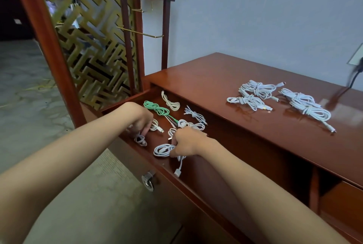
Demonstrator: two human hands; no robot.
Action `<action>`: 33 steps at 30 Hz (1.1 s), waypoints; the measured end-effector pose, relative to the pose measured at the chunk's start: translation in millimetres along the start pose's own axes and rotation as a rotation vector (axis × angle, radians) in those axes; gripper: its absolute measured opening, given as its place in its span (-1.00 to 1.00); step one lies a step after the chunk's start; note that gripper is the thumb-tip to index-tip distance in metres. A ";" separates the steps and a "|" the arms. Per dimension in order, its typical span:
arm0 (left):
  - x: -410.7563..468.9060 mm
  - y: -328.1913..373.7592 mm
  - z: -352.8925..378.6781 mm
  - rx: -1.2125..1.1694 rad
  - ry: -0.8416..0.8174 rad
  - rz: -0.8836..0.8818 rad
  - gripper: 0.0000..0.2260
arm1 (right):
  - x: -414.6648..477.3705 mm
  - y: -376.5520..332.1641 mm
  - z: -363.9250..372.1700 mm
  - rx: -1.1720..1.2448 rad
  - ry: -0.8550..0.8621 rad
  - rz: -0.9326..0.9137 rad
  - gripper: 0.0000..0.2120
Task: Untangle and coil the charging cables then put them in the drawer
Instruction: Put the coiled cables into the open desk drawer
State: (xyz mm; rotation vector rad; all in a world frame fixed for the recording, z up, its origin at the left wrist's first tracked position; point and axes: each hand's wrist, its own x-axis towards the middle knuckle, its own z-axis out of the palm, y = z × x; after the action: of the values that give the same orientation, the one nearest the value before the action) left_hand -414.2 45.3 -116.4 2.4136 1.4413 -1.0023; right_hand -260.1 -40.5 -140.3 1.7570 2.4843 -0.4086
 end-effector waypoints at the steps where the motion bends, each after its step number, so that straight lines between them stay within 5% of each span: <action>1: 0.0 -0.6 0.4 0.008 0.001 0.014 -0.73 | 0.4 0.8 0.6 -0.004 -0.005 0.005 -0.76; 8: -7.3 11.5 -18.2 -0.059 -0.019 0.079 -0.66 | -0.7 12.0 -15.9 0.127 0.042 0.052 -0.73; 18: -14.5 65.8 -80.9 -0.193 0.252 0.255 -0.69 | -23.0 54.3 -60.6 0.163 0.216 0.168 -0.89; 26: -2.3 118.6 -118.1 -0.197 0.565 0.328 -0.67 | -52.2 117.0 -85.0 0.168 0.463 0.383 -0.78; 31: 21.5 141.8 -129.4 -0.219 0.692 0.355 -0.64 | -57.0 156.7 -84.8 0.397 0.809 0.597 -0.74; 33: 29.8 148.7 -130.4 -0.205 0.714 0.351 -0.59 | -55.6 170.6 -81.2 0.454 0.820 0.665 -0.68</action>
State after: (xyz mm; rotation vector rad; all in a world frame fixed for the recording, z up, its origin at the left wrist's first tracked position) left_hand -221.0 47.4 -64.3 2.8449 1.1148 0.1050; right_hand -73.9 -17.7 -80.3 3.3132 2.0225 -0.2189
